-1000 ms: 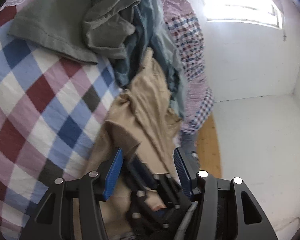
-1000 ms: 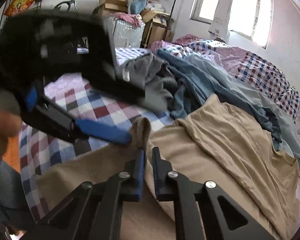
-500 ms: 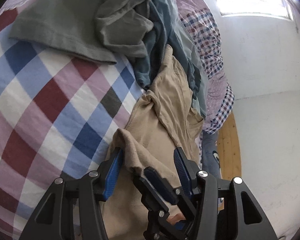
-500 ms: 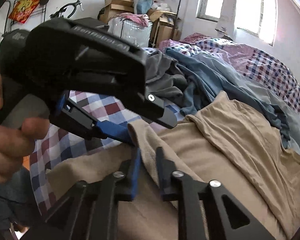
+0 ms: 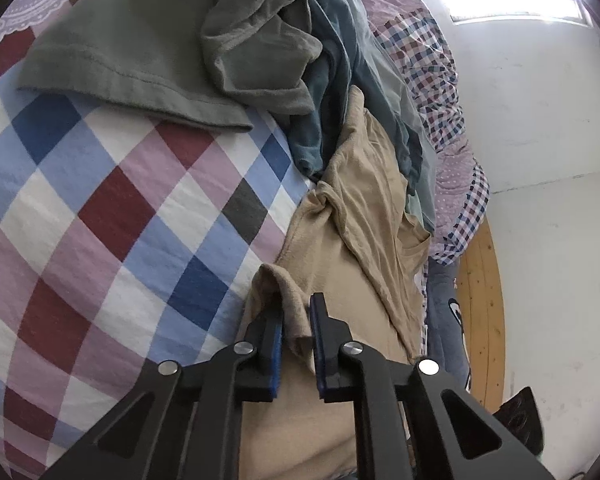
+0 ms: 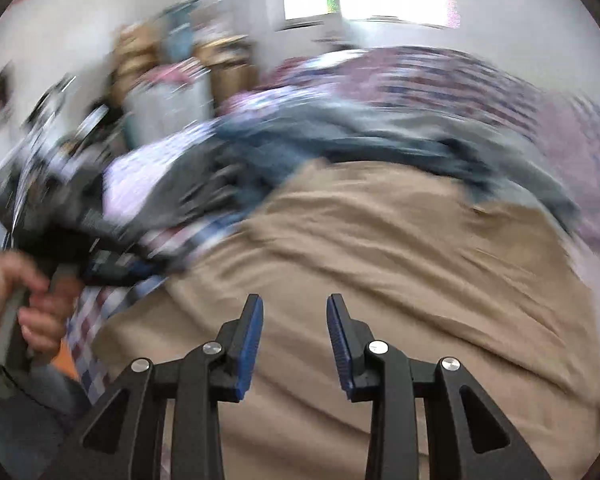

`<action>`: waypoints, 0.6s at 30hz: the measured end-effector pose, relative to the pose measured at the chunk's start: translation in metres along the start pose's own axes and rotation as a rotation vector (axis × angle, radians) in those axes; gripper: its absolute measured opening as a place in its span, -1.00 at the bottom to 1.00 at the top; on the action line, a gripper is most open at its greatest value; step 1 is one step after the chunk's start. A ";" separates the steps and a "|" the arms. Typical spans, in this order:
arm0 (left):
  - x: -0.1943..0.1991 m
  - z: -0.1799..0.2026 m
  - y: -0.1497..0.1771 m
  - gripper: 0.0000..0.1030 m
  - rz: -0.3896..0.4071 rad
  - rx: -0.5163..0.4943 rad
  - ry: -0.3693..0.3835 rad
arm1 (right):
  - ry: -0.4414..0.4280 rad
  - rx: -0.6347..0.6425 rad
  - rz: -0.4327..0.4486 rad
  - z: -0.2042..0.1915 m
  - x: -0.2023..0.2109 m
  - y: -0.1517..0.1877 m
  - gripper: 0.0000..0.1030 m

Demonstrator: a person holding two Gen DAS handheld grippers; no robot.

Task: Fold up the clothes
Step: 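Grasp the beige shirt with the left gripper while the right gripper grasps its edge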

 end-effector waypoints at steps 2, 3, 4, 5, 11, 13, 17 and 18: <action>0.000 -0.002 0.000 -0.84 -0.008 0.006 -0.003 | 0.096 -0.129 0.063 0.048 0.052 0.002 -0.13; -0.001 -0.002 0.001 -0.84 -0.013 0.011 -0.005 | 0.149 -0.188 0.093 0.072 0.078 0.006 -0.11; -0.002 -0.003 0.001 -0.84 -0.016 0.014 -0.010 | 0.210 -0.268 0.129 0.100 0.110 0.016 -0.09; -0.003 -0.004 0.002 -0.84 -0.020 0.018 -0.014 | 0.256 -0.341 0.151 0.123 0.135 0.026 -0.08; -0.004 -0.005 0.003 -0.84 -0.024 0.029 -0.014 | 0.239 -0.863 0.302 0.224 0.231 0.093 -0.04; -0.004 -0.004 0.003 -0.84 -0.023 0.029 -0.015 | 0.209 -0.935 0.309 0.232 0.234 0.104 -0.04; -0.004 -0.003 0.003 -0.84 -0.020 0.029 -0.015 | 0.132 -1.066 0.300 0.240 0.217 0.123 -0.04; -0.004 -0.002 0.003 -0.84 -0.019 0.029 -0.015 | 0.130 -1.086 0.292 0.243 0.212 0.127 -0.04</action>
Point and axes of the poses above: each gripper's, at about its wrist camera, not at the fingertips, and x roughly against the way its jaws point, z to its right, y to its underside, the point moved 8 cm from there along -x, roughly the way its jaws point, and after that the axes turned 15 degrees about -y, right-handed, at the moved point
